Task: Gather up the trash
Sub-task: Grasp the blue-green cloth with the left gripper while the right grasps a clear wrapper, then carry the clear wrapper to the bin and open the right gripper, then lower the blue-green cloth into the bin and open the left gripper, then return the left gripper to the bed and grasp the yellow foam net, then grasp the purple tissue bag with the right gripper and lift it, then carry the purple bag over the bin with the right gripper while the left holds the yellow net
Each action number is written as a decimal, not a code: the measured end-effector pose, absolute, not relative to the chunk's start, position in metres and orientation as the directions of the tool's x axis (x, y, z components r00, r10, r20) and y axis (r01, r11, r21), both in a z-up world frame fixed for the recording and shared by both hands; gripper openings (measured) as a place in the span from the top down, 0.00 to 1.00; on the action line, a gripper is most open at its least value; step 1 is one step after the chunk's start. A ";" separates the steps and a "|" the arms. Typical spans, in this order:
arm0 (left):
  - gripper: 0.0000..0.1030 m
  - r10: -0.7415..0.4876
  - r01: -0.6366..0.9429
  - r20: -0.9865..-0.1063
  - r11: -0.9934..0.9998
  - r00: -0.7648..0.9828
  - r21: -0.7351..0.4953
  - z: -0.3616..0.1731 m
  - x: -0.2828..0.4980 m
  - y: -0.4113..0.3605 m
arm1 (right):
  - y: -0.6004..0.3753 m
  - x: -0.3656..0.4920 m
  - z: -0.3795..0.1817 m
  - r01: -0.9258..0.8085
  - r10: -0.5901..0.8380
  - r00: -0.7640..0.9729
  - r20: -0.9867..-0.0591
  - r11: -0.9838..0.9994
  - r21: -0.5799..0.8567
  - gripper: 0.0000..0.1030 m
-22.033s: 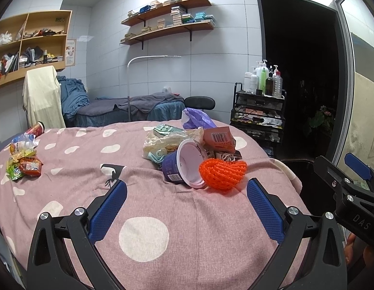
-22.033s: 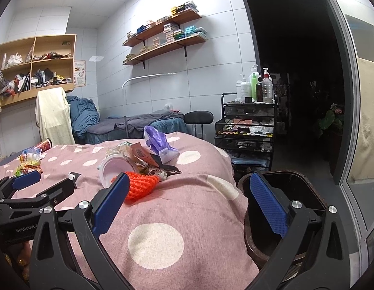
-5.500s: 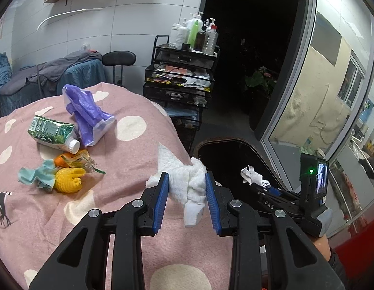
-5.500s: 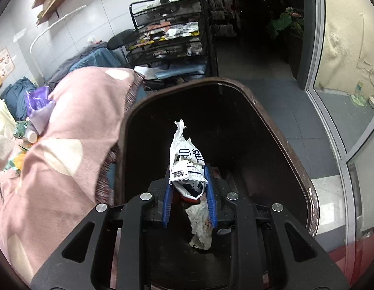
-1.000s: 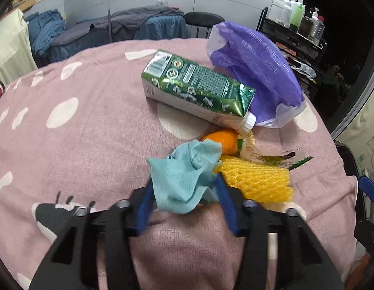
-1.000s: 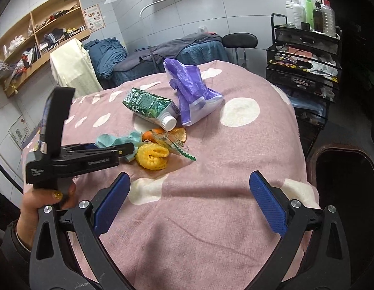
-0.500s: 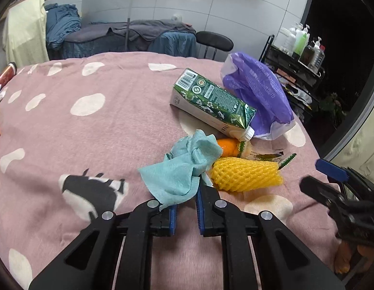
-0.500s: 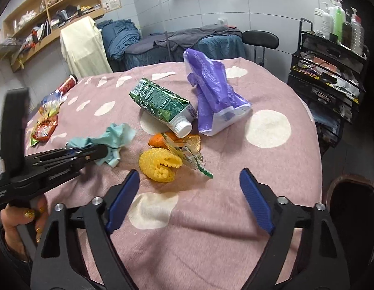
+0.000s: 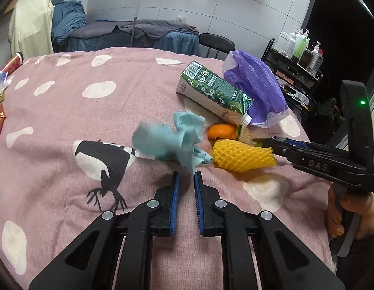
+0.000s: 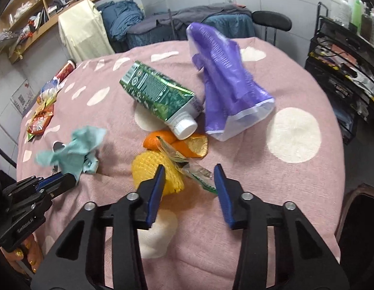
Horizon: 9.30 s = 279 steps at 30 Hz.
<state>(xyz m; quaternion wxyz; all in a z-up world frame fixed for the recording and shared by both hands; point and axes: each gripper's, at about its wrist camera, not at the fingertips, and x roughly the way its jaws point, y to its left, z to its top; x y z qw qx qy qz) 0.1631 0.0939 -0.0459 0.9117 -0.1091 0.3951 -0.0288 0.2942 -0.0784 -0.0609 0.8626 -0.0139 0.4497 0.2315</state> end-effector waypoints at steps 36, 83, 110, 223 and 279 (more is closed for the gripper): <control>0.80 -0.063 -0.051 -0.715 0.989 0.696 -0.137 -0.033 0.190 0.082 | -0.178 0.191 -0.016 -0.262 0.378 0.705 -0.600 0.925 0.274 0.85; 0.80 -0.410 0.438 -0.640 0.890 0.649 -0.127 -0.010 0.120 -0.129 | -0.377 0.142 -0.103 0.325 -0.040 0.693 -0.720 0.908 0.263 0.85; 0.80 -0.455 0.537 -0.711 0.834 0.536 -0.128 -0.035 0.139 -0.196 | -0.419 0.118 -0.098 0.516 -0.198 0.704 -0.682 0.803 0.299 0.11; 0.83 -0.102 0.025 -0.703 0.992 0.704 -0.120 -0.029 0.190 0.041 | -0.177 0.222 -0.027 -0.176 0.266 0.752 -0.604 0.963 0.204 0.07; 0.83 -0.173 0.108 -0.624 0.984 0.762 -0.142 -0.007 0.146 0.010 | -0.189 0.223 0.008 -0.171 0.239 0.789 -0.566 0.970 0.171 0.81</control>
